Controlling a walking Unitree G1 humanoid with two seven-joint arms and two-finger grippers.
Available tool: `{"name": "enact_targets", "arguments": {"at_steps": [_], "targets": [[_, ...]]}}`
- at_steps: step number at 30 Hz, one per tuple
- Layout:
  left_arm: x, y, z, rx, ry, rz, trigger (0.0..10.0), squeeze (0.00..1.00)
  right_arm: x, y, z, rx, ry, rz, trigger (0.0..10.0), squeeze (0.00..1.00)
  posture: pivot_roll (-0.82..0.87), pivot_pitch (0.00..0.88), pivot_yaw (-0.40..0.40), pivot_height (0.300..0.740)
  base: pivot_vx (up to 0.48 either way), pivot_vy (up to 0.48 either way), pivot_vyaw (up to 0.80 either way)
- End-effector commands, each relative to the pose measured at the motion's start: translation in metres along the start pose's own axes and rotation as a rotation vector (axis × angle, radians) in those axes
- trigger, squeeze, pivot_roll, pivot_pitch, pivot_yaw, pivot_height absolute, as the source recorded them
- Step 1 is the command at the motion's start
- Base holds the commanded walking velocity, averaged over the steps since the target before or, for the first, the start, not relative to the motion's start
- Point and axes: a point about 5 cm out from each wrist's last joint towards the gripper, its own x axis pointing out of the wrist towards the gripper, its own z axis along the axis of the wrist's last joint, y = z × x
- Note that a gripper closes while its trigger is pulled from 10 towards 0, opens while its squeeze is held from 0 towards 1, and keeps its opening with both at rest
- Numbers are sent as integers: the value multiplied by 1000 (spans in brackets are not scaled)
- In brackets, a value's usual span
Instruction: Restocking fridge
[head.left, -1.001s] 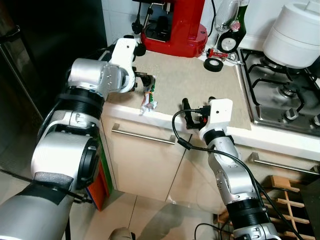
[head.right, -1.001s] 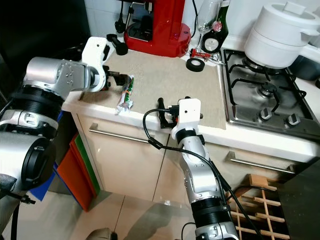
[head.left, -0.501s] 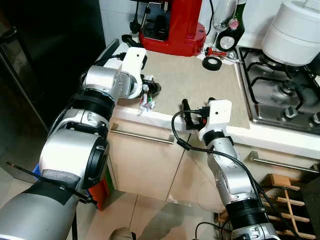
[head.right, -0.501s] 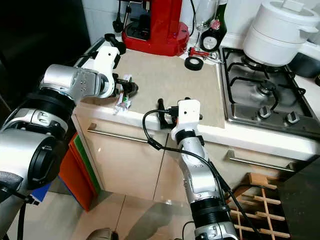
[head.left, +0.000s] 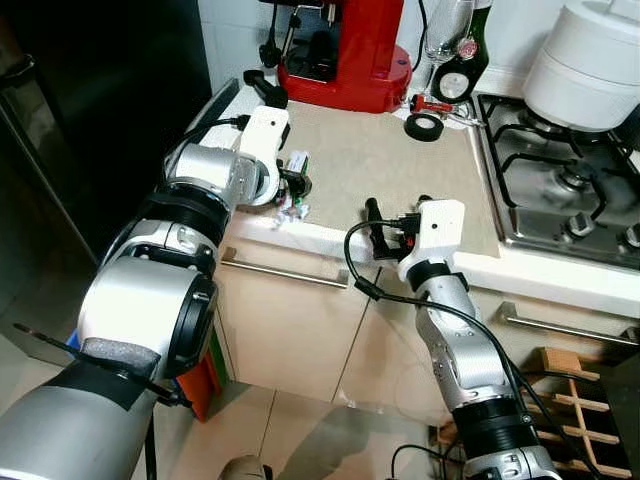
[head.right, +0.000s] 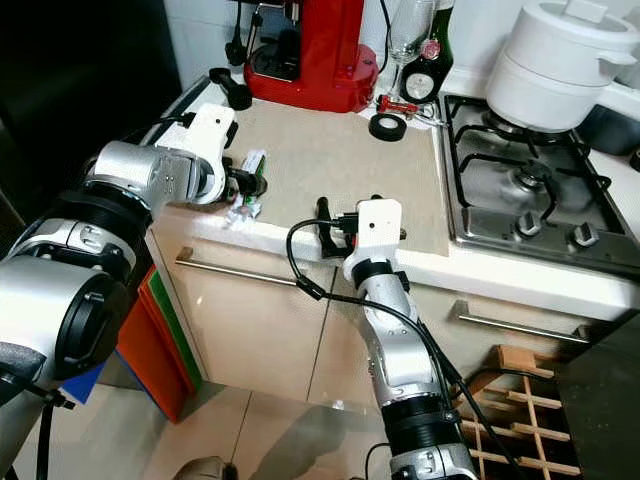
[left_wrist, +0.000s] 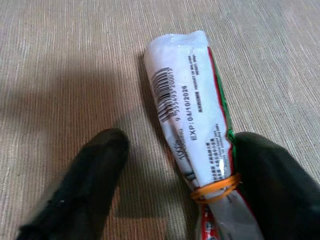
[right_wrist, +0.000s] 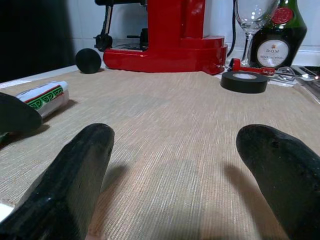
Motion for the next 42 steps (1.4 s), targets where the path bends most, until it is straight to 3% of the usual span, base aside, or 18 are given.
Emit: {"name": "enact_targets", "arguments": {"at_steps": [1,14,22,23,25,26,28,30,33,35,39,42], "targets": [[3,1,-8,8,39,12,0,0,2,-5,2,-12,-4,-13,10000,0,76,0,-22,740,0,0,0],[13,-14,-19,97,29,-70,0,0,2,-15,9,-41,-21,-33,10000,0,29,0,-25,740,0,0,0],[12,-11,-15,64,-60,-73,0,0,2,-13,7,-39,-21,-41,10000,0,28,0,-11,740,0,0,0],[11,-10,-11,54,-88,-76,0,0,2,-13,6,-36,-20,-45,10000,0,27,0,-11,740,0,0,0],[1,-19,15,22,-238,-136,0,0,1,-12,4,-34,-18,-45,10000,0,34,0,-7,740,0,0,0],[1,-19,15,22,-238,-136,0,0,1,-12,4,-34,-18,-45,10000,0,34,0,-7,740,0,0,0],[-19,-27,42,33,-438,-180,0,0,1,-12,2,-34,-11,-43,10000,0,44,0,-12,740,0,0,0],[-33,-30,51,42,-548,-193,0,0,2,-13,1,-34,-9,-41,10000,0,53,0,-22,740,0,0,0],[-47,-31,55,75,-649,-199,0,0,4,-13,2,-41,-12,-30,10000,0,64,0,-31,740,0,0,0],[-67,-27,58,90,-795,-174,0,0,5,-15,3,-56,-24,-27,10000,0,76,0,-38,740,0,0,0],[-77,-22,55,104,-857,-129,0,0,5,-19,6,-65,-47,-46,10000,0,82,0,-40,740,0,0,0],[-90,-7,30,98,-914,-19,0,0,4,-35,20,-88,-122,-120,10000,0,88,0,-56,740,0,0,0]]}}
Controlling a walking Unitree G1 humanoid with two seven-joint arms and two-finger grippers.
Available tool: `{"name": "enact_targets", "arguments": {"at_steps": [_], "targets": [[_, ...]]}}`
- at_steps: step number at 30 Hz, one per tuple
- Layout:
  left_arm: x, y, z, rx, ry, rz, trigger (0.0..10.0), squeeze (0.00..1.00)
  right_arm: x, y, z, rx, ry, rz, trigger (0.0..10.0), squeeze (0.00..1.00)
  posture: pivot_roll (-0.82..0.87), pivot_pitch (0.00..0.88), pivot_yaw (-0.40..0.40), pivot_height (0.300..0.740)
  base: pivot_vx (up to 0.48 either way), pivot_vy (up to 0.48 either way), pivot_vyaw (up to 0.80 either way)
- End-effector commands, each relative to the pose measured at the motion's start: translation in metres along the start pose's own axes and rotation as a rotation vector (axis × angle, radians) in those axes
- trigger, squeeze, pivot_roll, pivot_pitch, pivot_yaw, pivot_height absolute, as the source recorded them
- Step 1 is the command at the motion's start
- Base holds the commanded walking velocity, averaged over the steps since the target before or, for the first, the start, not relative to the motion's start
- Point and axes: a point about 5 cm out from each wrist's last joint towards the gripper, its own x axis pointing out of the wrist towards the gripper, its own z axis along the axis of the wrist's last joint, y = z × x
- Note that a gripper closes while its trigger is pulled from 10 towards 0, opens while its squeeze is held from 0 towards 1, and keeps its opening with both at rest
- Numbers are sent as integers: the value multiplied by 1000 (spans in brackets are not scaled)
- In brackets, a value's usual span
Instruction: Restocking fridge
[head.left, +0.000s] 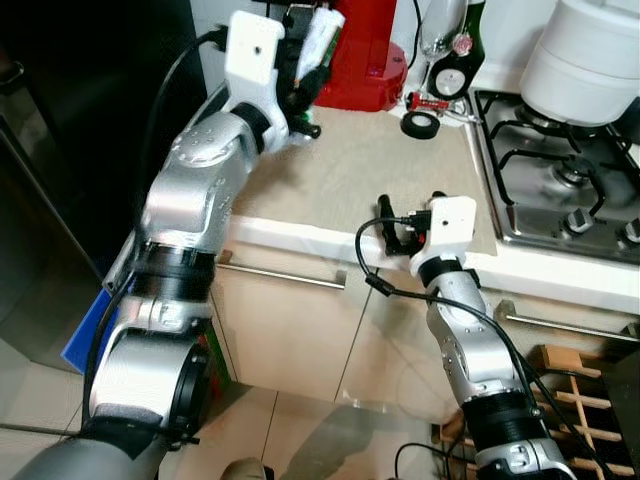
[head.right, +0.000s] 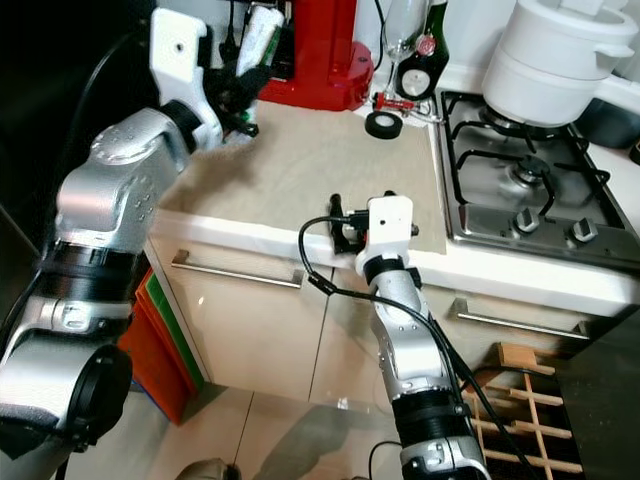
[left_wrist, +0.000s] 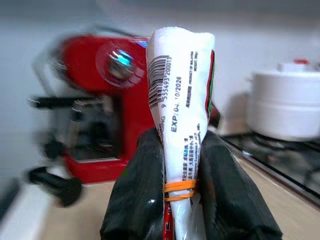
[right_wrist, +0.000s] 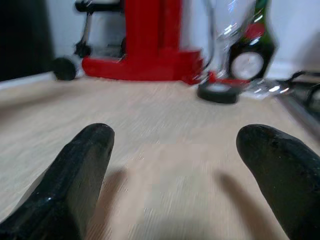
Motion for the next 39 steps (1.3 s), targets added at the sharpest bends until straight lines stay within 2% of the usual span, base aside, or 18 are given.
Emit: {"name": "enact_targets", "arguments": {"at_steps": [1,6,9,12,13,14,15,17,18,22,25,26,27,28,32,33,34,39], "targets": [[-14,7,0,14,-18,66,0,0,2,-17,14,-32,-67,-64,10000,0,92,0,-61,740,0,0,0],[-57,-10,-12,-22,-37,60,0,0,-9,-46,23,-112,-106,-170,10000,0,106,0,-74,740,0,0,0],[-60,-13,-14,-23,-43,58,0,0,-11,-50,24,-122,-112,-191,10000,0,106,0,-74,740,0,0,0],[-83,-22,-44,99,-28,134,0,0,-24,-60,20,-146,-113,-266,10000,0,105,0,-71,740,0,0,0],[-83,-22,-44,99,-28,134,0,0,-24,-60,20,-146,-113,-266,10000,0,105,0,-71,740,0,0,0],[-96,-28,-70,137,40,163,0,0,-35,-56,11,-161,-99,-262,10000,0,93,0,-66,740,0,0,0],[-102,-31,-81,136,80,168,0,0,-39,-53,8,-168,-94,-250,10000,0,89,0,-66,740,0,0,0],[-106,-35,-92,114,124,169,0,0,-44,-50,5,-179,-93,-239,10000,0,85,0,-64,740,0,0,0],[-110,-45,-110,94,225,129,0,0,-52,-46,0,-224,-100,-205,10000,0,84,0,-65,740,0,0,0],[-106,-48,-118,22,264,117,0,0,-56,-52,-6,-192,-56,-252,10000,0,65,0,-46,740,0,0,0],[-101,-49,-114,25,222,88,0,0,-55,-58,-5,-185,-52,-282,10000,0,55,0,-39,740,0,0,0],[-99,-48,-113,49,215,77,706,0,-54,-59,-6,-177,-44,-282,10000,0,51,0,-33,740,0,0,0],[-97,-48,-112,69,212,69,706,0,-54,-59,-7,-169,-34,-277,10000,0,49,0,-28,740,0,0,0],[-90,-47,-109,142,216,49,10000,0,-53,-58,-10,-168,-28,-271,10000,0,45,0,-19,740,0,0,0],[-79,-44,-106,290,216,40,10000,0,-50,-54,-9,-177,-49,-269,10000,0,41,0,-3,740,0,0,0],[-77,-42,-107,280,218,52,10000,0,-50,-53,-7,-180,-57,-270,10000,0,43,0,4,740,0,0,0],[-76,-38,-108,179,216,67,10000,0,-49,-51,-5,-193,-74,-264,10000,0,45,0,5,740,0,0,0],[-76,-37,-111,90,222,111,10000,0,-46,-47,-3,-215,-90,-247,10000,0,46,0,7,740,0,0,0]]}}
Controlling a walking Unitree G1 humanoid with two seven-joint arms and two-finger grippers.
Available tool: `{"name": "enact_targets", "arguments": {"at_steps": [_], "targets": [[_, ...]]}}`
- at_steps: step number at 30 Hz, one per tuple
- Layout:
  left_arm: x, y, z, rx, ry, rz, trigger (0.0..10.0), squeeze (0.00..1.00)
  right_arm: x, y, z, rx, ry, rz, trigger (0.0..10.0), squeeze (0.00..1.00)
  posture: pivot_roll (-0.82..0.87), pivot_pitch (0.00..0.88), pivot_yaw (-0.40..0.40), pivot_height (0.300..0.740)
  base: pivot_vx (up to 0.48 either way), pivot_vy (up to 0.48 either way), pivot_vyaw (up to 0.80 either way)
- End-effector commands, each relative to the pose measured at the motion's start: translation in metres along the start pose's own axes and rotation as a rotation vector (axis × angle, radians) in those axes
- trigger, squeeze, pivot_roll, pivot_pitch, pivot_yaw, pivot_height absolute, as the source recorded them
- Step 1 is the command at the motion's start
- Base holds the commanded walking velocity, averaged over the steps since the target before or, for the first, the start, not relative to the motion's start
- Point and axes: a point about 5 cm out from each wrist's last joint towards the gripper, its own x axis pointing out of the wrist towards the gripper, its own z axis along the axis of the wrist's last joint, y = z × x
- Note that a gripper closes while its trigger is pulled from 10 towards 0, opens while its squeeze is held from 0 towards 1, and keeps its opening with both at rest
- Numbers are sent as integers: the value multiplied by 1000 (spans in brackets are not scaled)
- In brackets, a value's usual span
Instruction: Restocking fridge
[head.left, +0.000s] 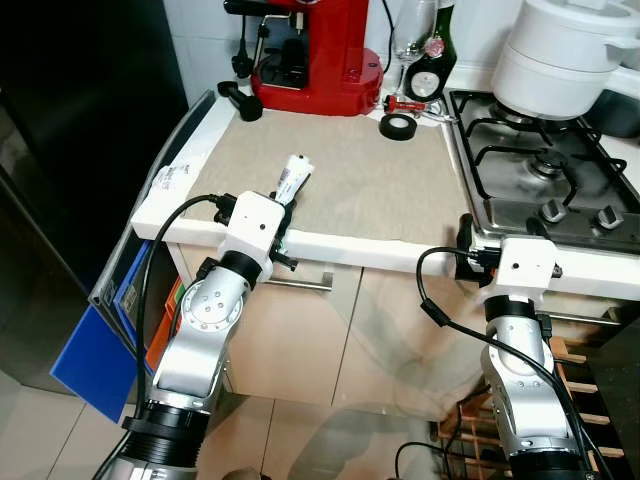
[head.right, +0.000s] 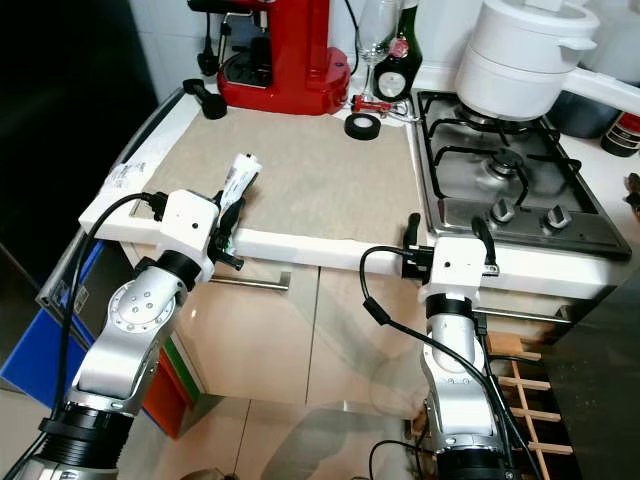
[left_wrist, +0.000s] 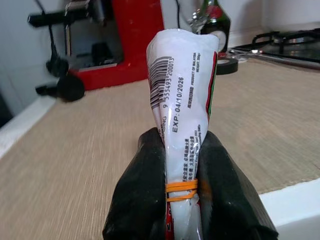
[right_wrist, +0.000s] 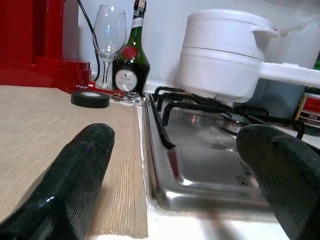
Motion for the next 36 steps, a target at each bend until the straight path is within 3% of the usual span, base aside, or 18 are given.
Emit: {"name": "enact_targets", "arguments": {"at_steps": [1,10,15,19,23,36], "targets": [[1,1,-1,-47,-2,9,10000,0,5,5,7,-7,-37,10,10000,0,46,0,7,740,0,0,0],[9,-1,-10,-110,25,9,10000,0,4,0,6,-13,-41,-71,10000,0,-19,0,89,740,0,0,0],[17,-4,-8,-68,15,-44,10000,0,-1,-3,3,6,-19,-72,10000,0,-51,0,116,740,0,0,0],[19,-2,-6,-79,5,-22,10000,0,0,2,2,31,-6,-17,10000,0,-44,0,95,740,0,0,0],[18,-4,-12,-166,26,11,10000,0,8,5,7,34,-25,18,10000,0,-24,0,50,740,0,0,0],[24,-4,-1,-144,-10,14,10000,0,19,9,-2,87,49,67,10000,0,-14,0,9,740,0,0,0]]}}
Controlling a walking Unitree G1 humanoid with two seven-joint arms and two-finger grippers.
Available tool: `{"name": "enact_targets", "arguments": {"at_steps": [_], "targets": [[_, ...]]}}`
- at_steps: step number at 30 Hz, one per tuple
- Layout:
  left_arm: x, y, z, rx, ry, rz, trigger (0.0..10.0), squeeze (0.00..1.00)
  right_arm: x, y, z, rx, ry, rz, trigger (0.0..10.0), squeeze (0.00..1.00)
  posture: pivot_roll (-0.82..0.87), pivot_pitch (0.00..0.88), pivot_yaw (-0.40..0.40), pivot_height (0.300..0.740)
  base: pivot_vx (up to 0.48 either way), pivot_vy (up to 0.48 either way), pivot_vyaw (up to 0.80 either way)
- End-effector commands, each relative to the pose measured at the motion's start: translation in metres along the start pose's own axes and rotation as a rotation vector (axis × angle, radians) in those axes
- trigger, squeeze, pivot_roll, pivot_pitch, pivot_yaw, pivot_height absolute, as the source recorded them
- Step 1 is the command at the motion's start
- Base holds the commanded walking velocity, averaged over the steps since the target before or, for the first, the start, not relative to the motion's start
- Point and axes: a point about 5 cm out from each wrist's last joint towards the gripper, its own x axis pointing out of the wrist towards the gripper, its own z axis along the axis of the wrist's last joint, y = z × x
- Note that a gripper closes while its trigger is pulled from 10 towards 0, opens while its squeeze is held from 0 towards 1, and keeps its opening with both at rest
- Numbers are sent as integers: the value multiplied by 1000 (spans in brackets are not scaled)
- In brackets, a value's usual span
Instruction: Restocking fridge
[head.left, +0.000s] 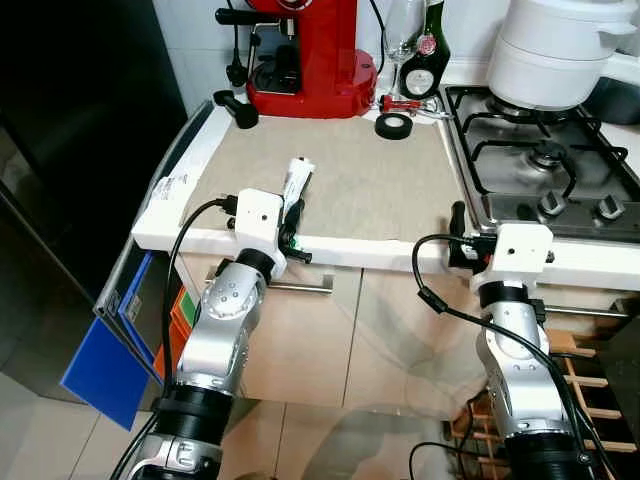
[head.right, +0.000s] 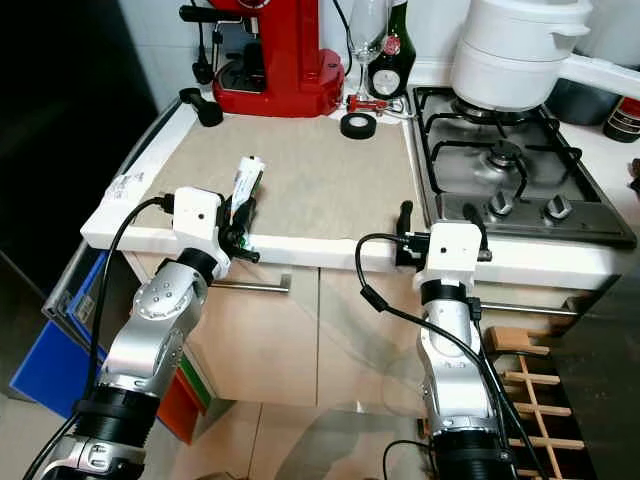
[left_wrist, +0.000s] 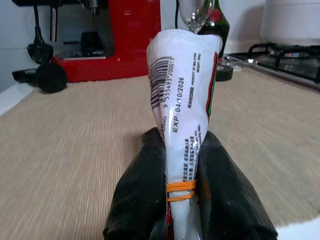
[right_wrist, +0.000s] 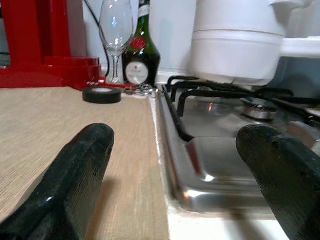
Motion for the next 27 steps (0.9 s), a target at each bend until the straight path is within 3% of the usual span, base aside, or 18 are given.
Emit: {"name": "enact_targets", "arguments": {"at_steps": [1,9,27], "targets": [[4,3,6,3,-14,5,10000,0,5,3,1,18,10,14,10000,0,-12,0,10,740,-285,0,0],[7,5,7,11,-17,24,10000,0,9,13,-1,41,27,55,10000,0,2,0,0,740,-331,0,0],[12,7,13,60,-37,-6,10000,0,15,18,0,45,16,58,10000,0,7,0,19,740,-458,0,0]]}}
